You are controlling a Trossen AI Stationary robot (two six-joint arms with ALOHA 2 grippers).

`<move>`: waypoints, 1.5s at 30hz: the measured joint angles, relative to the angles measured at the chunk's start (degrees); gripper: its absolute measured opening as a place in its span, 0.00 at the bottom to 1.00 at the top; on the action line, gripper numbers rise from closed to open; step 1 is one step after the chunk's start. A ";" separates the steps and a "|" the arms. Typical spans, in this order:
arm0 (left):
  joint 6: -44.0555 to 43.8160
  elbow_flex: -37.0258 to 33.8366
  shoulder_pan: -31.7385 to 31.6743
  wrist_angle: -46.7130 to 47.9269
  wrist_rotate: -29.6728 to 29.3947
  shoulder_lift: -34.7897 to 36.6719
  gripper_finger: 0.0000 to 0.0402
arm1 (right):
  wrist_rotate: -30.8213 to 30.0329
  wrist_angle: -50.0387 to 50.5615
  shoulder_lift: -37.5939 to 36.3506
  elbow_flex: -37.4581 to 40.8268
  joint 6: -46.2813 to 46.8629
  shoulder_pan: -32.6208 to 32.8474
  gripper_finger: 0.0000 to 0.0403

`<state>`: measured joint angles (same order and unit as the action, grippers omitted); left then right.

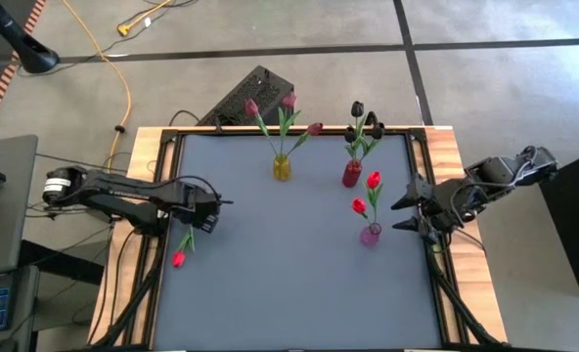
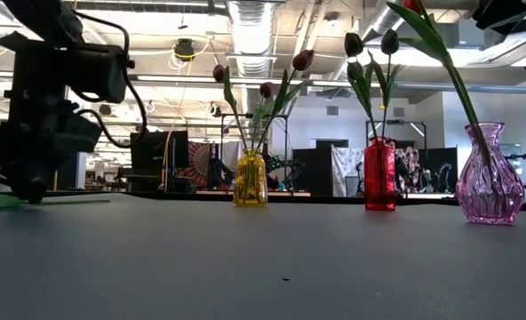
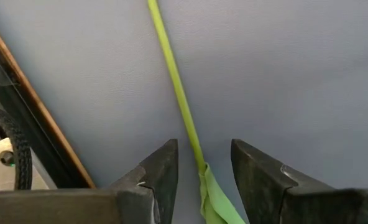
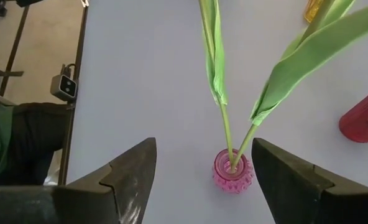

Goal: Sort flowers into vase by color
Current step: Put the red flower into the purple vase

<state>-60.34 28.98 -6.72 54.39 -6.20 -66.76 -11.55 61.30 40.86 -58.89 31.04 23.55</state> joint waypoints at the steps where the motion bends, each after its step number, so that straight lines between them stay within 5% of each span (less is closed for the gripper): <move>1: -0.09 -0.23 -0.02 -0.27 0.00 0.00 0.34 | 0.01 0.00 -0.01 0.00 -0.01 0.00 0.72; 9: 0.12 -2.73 -0.02 -2.61 2.65 0.20 0.31 | 1.36 0.00 -0.01 0.00 0.33 0.02 0.72; 18: 2.88 -3.09 -0.02 -6.22 3.43 0.14 0.02 | 1.36 0.25 0.00 0.00 0.41 0.02 0.72; 28: 13.00 3.02 -0.02 -18.95 -3.64 -0.13 0.00 | 1.22 6.56 0.04 0.13 -0.88 0.00 0.72; 37: 22.49 5.54 0.01 -51.77 12.47 0.05 0.00 | 2.53 7.30 0.04 0.15 -1.42 0.00 0.72; 45: 21.94 5.48 2.26 -64.20 19.64 0.03 0.00 | 13.22 4.74 1.64 0.15 -4.43 0.13 0.72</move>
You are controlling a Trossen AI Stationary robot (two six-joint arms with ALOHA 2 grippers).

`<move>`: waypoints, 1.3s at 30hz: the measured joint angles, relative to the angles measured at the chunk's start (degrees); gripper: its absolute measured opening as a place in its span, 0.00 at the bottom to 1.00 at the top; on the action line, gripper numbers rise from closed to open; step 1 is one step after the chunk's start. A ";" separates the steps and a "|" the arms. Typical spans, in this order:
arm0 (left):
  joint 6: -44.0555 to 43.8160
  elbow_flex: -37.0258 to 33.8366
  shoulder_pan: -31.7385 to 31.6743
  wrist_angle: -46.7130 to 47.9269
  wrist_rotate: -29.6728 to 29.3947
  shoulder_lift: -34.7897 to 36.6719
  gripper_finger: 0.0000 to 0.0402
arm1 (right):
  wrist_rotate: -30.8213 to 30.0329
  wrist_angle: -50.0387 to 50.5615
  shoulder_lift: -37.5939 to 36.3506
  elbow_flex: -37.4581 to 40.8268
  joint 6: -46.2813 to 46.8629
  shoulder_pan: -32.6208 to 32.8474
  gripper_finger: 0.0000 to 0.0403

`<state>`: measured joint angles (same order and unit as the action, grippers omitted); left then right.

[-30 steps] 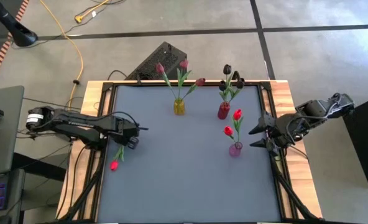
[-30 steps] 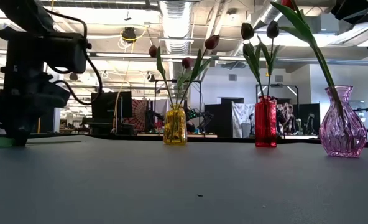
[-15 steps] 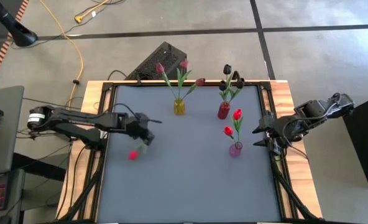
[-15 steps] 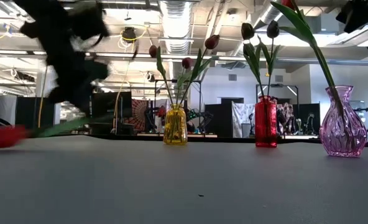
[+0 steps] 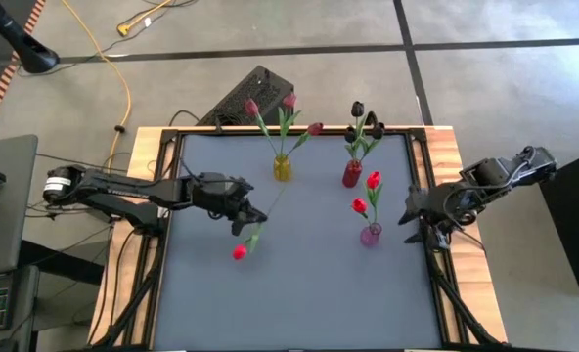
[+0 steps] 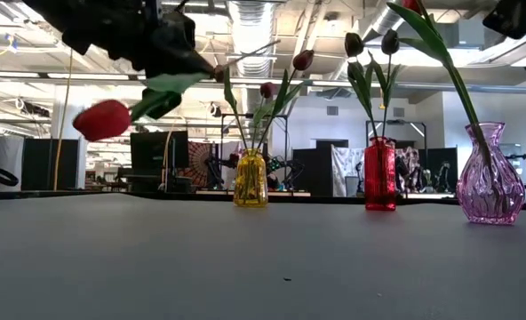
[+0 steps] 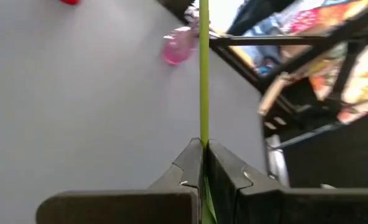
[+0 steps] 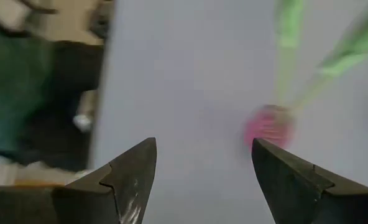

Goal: Sort flowers into vase by color
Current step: Put the red flower into the purple vase

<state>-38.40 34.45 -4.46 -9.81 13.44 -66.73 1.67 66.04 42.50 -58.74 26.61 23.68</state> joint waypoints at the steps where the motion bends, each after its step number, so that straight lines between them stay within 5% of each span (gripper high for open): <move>1: -0.37 -0.02 0.68 -0.87 0.32 -0.01 0.00 | 2.25 -0.99 0.35 0.00 0.62 0.00 0.72; 5: -0.69 -0.02 3.96 -6.18 1.34 -0.01 0.00 | 9.58 -6.87 1.70 0.02 4.66 0.51 0.72; 9: 0.62 -0.02 6.82 -15.70 1.36 0.00 0.00 | 10.76 -15.81 3.27 0.02 3.82 3.69 0.72; 17: 1.19 1.84 10.86 -26.21 -3.40 0.01 0.00 | 6.45 -36.76 8.00 0.02 -17.84 12.19 0.72; 21: 0.74 4.62 12.48 -26.73 -7.54 -1.31 0.00 | -1.21 -39.31 10.47 -2.35 -36.78 15.32 0.72; 29: -2.25 16.27 12.82 -26.49 -8.09 -11.24 0.00 | -27.89 -39.46 16.18 -8.83 -71.06 16.63 0.72; 39: -5.63 32.77 12.39 -19.16 -3.80 -22.23 0.00 | -43.83 -47.42 25.80 -12.48 -103.53 13.75 0.72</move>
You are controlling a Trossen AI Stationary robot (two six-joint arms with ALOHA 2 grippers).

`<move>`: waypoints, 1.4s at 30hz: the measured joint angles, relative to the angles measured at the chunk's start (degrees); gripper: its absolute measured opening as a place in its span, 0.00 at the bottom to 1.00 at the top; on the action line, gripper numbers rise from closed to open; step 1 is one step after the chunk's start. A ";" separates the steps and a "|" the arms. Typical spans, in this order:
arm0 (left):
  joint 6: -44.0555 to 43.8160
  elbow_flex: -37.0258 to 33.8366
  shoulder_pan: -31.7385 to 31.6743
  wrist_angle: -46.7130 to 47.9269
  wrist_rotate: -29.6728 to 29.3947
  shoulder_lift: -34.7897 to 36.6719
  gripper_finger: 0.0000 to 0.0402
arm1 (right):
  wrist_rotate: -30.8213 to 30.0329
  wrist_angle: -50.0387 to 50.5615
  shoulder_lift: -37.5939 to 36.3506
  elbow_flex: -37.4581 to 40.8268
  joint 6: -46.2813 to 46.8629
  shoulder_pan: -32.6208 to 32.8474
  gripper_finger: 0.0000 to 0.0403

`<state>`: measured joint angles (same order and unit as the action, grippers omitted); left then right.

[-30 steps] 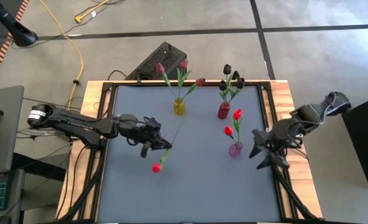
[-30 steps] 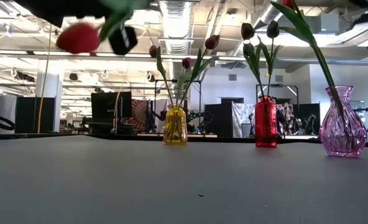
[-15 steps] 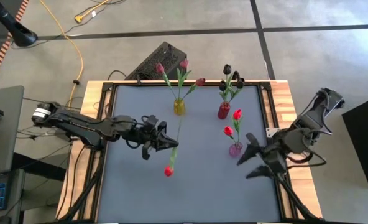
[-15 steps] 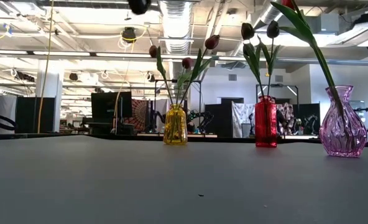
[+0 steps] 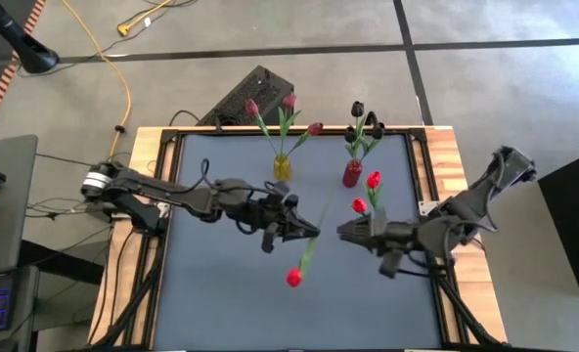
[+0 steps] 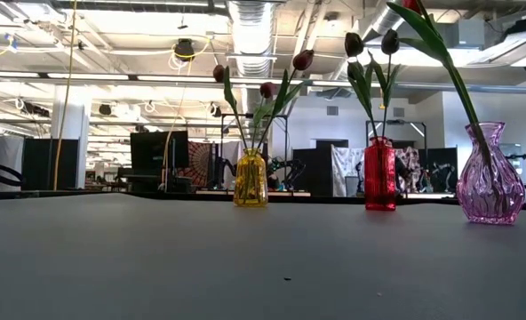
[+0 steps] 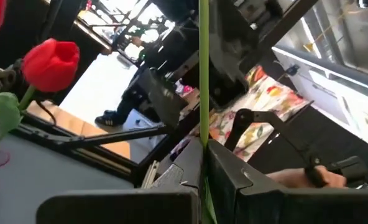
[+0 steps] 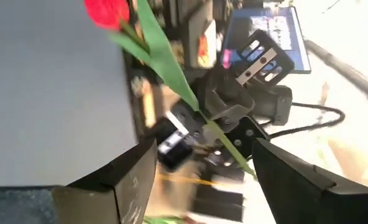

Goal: Sort flowers into vase by color
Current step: Put the red flower into the purple vase

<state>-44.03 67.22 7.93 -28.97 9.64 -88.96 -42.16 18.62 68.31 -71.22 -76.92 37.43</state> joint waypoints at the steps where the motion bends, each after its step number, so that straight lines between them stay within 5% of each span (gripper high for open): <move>1: 0.07 1.10 -0.03 0.89 0.20 -0.37 0.00 | -1.33 -1.59 0.90 -0.13 -2.86 -0.14 0.72; 11: 0.56 2.91 -0.19 5.15 -1.38 -0.32 0.00 | -7.20 -12.39 6.85 -0.42 -24.64 -1.49 0.72; 25: 0.48 2.84 -0.63 9.76 -1.90 -0.29 0.00 | -12.25 -13.34 10.52 -0.42 -32.83 -5.79 0.67; 42: 0.19 2.84 -1.43 10.34 -2.72 -0.29 0.01 | -12.24 -10.55 10.50 -0.42 -31.08 -6.06 0.18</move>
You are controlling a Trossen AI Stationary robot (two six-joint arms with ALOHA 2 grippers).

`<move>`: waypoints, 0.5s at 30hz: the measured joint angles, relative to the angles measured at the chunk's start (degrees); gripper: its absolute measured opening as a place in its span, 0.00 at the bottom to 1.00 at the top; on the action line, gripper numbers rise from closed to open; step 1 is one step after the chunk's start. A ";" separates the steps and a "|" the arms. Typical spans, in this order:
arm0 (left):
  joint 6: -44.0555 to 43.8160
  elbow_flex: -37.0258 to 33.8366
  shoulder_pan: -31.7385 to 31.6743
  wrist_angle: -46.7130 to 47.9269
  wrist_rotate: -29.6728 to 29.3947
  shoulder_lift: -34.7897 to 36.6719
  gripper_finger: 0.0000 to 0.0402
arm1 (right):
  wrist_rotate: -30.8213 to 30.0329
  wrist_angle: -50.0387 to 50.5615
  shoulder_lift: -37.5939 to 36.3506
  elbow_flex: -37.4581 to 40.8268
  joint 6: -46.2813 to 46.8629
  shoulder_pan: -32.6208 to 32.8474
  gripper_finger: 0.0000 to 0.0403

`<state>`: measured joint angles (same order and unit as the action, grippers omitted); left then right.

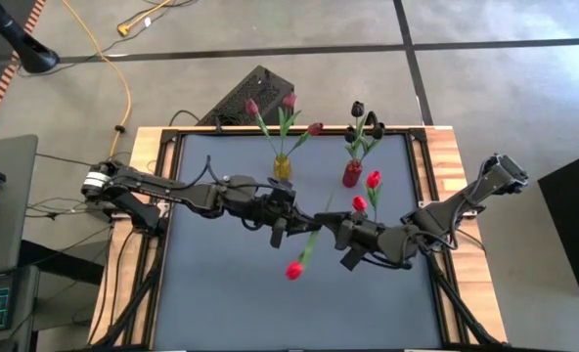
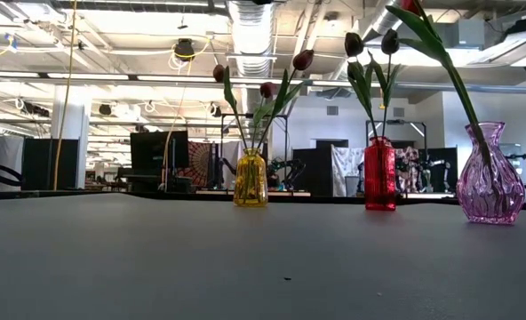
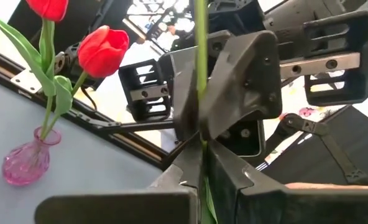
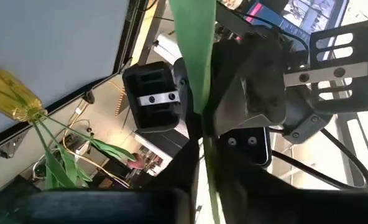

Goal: Sort flowers into vase by color
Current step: Put the red flower into the purple vase

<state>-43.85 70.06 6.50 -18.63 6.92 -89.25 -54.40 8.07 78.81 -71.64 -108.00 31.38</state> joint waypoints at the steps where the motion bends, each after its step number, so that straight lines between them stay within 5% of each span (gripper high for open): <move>1: 0.10 0.00 0.00 0.02 -0.21 0.00 0.01 | 0.00 0.35 0.00 0.00 0.67 0.00 0.15; 5: 2.00 0.00 0.04 -0.04 -1.13 0.00 0.05 | -0.01 1.82 -0.01 0.00 5.67 -0.02 0.06; 15: 11.69 -0.01 -0.97 -0.64 1.31 0.48 0.31 | 0.05 2.34 -0.12 0.00 9.90 -0.07 0.09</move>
<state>-32.16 70.05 5.53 -19.27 8.22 -88.78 -54.35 10.41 78.69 -71.64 -98.10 31.31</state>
